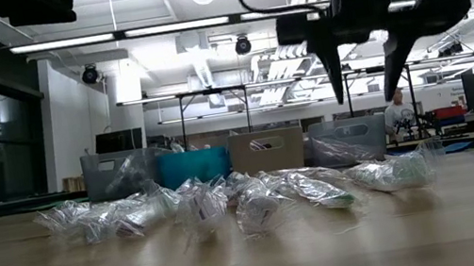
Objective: Pick & Place Toothbrushes
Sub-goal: Put the purple toothbrush into the white bin
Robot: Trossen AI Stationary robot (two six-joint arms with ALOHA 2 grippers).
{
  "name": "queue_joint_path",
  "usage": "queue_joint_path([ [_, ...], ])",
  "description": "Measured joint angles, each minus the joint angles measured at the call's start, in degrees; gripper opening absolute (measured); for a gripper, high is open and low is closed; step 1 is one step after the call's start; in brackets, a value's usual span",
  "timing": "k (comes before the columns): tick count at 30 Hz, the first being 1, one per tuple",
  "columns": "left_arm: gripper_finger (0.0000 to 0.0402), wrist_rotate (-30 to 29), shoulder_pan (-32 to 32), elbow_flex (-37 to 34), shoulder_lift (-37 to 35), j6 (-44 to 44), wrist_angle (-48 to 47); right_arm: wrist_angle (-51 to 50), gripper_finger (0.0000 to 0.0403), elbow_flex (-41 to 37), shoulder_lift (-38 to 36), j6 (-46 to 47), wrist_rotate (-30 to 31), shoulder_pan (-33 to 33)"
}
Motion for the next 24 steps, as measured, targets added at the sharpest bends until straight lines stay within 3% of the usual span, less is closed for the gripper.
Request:
queue_joint_path([
  [13, 0.0, -0.1, 0.0, 0.0, 0.0, -1.3, 0.0, 0.9, 0.0226, 0.0, 7.9, 0.1, -0.8, -0.4],
  [24, 0.0, -0.1, 0.0, 0.0, 0.0, -1.5, -1.5, -3.7, 0.0226, 0.0, 8.4, -1.6, 2.3, -3.6],
])
